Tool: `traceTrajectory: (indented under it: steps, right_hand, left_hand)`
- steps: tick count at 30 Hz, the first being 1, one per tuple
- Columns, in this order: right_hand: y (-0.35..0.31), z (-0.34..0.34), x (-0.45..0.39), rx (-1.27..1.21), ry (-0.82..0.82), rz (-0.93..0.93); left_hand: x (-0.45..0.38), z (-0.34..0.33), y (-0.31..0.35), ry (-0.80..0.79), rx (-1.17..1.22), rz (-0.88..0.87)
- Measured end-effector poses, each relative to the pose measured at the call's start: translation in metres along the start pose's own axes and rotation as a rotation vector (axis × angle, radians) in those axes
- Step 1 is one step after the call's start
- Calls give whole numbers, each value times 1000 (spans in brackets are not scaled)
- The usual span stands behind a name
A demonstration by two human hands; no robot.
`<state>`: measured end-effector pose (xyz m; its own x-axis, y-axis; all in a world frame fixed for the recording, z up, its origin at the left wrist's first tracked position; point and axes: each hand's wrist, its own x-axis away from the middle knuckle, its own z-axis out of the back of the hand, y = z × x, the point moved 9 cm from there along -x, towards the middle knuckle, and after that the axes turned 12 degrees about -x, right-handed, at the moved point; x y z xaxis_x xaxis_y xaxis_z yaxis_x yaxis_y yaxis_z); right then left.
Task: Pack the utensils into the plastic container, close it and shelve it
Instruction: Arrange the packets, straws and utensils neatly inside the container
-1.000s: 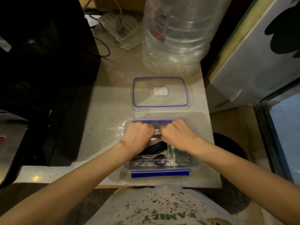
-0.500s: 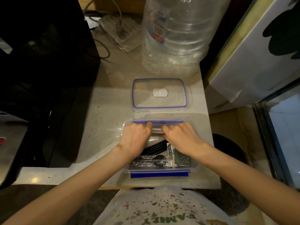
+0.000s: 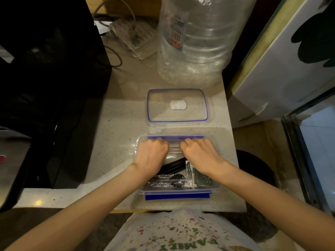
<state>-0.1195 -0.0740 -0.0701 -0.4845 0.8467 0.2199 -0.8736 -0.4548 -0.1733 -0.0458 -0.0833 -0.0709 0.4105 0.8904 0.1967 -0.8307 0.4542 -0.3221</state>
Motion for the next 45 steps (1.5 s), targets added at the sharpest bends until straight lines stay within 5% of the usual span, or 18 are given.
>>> traceTrajectory:
  steps: [11, 18, 26, 36, 45]
  right_hand:
    - [7, 10, 8, -72, -32, 17]
    - [42, 66, 19, -349, 136, -82]
    - [9, 19, 19, -406, -77, -34]
    - [-6, 7, 17, -229, -83, 42]
    - [1, 7, 26, -341, -22, -67]
  left_hand:
    - [2, 0, 3, 1, 66, -34]
    - [8, -4, 4, -67, 481, -85]
    - [13, -9, 17, -142, 475, -67]
    - [16, -7, 25, -151, 335, -80]
    - [16, -2, 28, -86, 181, -152]
